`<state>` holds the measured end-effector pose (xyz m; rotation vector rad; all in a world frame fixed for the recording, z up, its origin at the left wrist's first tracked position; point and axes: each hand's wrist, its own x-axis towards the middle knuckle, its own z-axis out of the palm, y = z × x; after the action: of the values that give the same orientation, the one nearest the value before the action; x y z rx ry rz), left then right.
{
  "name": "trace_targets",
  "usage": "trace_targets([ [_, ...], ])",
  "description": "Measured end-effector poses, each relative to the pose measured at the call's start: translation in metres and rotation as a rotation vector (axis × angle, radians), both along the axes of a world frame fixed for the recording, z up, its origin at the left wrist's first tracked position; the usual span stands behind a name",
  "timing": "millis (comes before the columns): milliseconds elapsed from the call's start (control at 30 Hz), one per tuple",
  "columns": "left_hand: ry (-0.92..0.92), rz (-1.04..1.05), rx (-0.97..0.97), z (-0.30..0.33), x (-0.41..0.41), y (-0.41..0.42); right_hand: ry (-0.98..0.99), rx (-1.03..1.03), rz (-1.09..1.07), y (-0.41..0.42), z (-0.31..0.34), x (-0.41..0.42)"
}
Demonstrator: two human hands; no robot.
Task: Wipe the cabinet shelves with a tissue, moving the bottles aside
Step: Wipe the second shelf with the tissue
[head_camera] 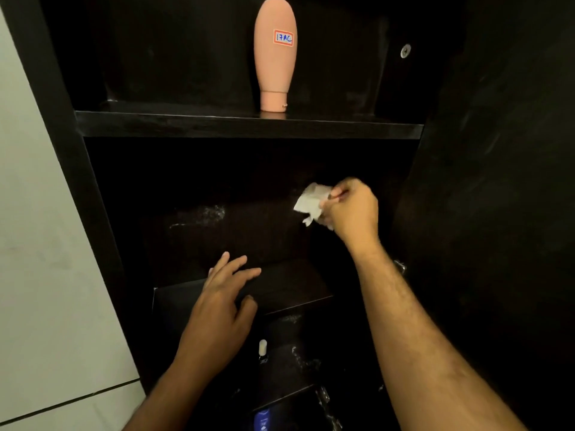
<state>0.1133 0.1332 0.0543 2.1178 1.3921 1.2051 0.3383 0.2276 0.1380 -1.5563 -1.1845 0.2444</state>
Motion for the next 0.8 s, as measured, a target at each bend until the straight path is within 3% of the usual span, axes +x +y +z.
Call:
trace_targets([
  [133,0.004,0.002,-0.022,0.000,-0.001,0.000,0.106,0.318,-0.016,-0.002,0.032,-0.008],
  [233,0.002,0.001,-0.026,0.000,-0.001,0.000,0.009,0.414,0.049,0.001,0.026,-0.023],
  [400,-0.013,0.008,-0.023,0.001,0.000,0.001,-0.384,0.351,0.200,-0.006,-0.033,-0.036],
  [533,-0.010,0.008,-0.024,0.001,0.000,0.000,-0.486,0.002,0.288,-0.011,-0.065,-0.024],
  [633,-0.019,0.002,-0.011,0.000,0.000,0.000,-0.326,-0.011,0.177,-0.010,-0.057,-0.012],
  [733,-0.021,0.002,-0.020,-0.001,0.000,0.000,0.053,0.165,0.052,0.000,-0.018,0.001],
  [800,-0.011,0.002,-0.032,-0.001,-0.001,0.000,0.186,0.287,0.026,0.011,0.015,0.002],
])
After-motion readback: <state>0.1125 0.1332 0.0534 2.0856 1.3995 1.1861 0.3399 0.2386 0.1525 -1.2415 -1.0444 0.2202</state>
